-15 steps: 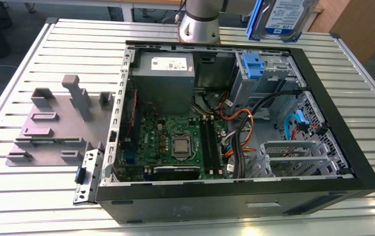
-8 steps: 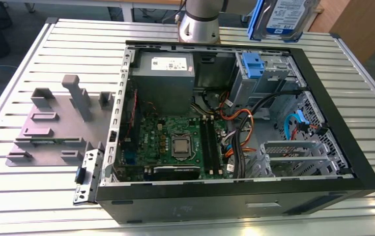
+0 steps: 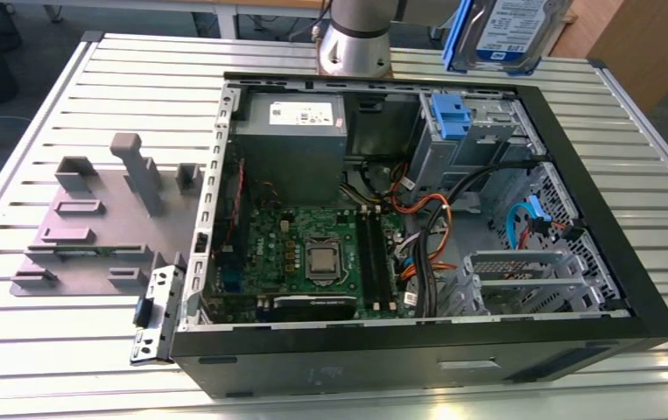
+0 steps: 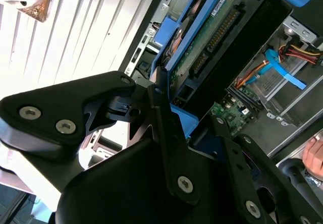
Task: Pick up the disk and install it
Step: 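Pick up the disk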
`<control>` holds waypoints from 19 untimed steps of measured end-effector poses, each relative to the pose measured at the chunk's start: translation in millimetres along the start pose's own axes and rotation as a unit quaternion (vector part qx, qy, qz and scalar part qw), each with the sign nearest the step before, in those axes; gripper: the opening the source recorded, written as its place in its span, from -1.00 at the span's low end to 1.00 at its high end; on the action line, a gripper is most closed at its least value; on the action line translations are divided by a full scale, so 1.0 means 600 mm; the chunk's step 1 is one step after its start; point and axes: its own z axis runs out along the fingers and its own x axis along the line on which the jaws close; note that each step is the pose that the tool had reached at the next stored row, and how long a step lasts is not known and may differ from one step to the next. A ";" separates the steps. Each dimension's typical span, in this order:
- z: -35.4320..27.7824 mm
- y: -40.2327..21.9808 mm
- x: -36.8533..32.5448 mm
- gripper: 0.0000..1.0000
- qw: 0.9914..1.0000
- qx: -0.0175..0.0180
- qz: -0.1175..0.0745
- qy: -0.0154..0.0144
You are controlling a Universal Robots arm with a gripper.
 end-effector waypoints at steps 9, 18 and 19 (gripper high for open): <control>0.000 -0.005 0.000 -0.26 1.000 0.000 0.000 0.000; 0.000 -0.010 0.000 -0.26 1.000 0.000 0.000 0.000; 0.000 -0.010 0.000 -0.26 1.000 0.000 0.000 0.000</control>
